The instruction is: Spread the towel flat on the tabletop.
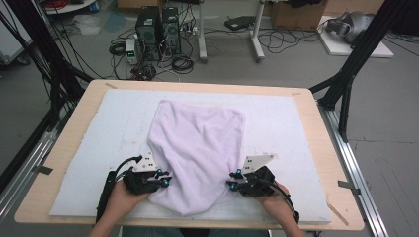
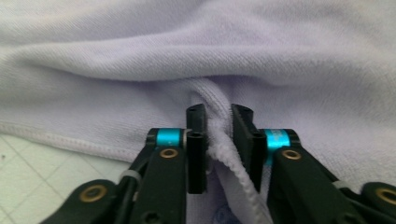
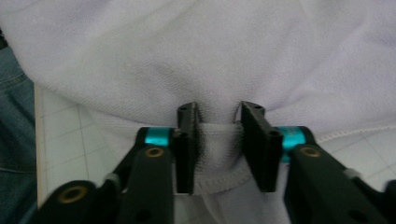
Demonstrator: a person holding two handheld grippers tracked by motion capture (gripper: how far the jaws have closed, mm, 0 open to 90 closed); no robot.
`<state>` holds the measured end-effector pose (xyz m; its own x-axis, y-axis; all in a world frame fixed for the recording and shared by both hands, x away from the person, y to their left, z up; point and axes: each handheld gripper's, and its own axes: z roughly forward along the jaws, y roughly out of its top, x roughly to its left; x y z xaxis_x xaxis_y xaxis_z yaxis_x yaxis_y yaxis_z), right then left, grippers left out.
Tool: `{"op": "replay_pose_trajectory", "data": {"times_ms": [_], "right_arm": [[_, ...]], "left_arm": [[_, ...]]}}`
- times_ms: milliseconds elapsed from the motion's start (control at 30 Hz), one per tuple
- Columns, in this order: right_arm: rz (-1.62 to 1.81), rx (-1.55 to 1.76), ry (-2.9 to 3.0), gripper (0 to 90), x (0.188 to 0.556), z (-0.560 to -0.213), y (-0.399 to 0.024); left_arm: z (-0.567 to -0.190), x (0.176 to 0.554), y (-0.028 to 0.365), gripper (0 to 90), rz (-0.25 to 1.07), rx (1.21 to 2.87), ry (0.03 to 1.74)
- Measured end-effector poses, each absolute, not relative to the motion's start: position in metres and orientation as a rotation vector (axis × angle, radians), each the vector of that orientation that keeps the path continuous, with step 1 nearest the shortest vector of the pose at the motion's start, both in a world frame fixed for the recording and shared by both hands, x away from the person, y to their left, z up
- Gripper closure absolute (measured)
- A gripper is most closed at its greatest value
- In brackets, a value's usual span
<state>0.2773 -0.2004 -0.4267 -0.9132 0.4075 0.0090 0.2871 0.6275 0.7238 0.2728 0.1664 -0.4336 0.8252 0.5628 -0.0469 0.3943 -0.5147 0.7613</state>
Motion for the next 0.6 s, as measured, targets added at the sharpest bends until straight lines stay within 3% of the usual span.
{"op": "replay_pose_trajectory", "data": {"times_ms": [200, 333, 500, 600], "right_arm": [[1.144, 0.578, 2.675, 74.8, 0.294, -0.398, -0.2], [1.156, 0.773, 2.629, 73.0, 0.34, -0.391, -0.207], [1.147, 0.943, 2.62, 69.6, 0.372, -0.408, -0.21], [1.168, 1.005, 2.629, 67.4, 0.385, -0.422, -0.213]], "left_arm": [[-0.402, 0.291, 0.179, 80.9, 0.29, 2.045, 0.748], [-0.39, 0.327, 0.187, 81.0, 0.361, 1.961, 0.864], [-0.409, 0.368, 0.183, 81.1, 0.441, 1.968, 1.015], [-0.428, 0.382, 0.18, 80.3, 0.395, 2.03, 1.065]]}}
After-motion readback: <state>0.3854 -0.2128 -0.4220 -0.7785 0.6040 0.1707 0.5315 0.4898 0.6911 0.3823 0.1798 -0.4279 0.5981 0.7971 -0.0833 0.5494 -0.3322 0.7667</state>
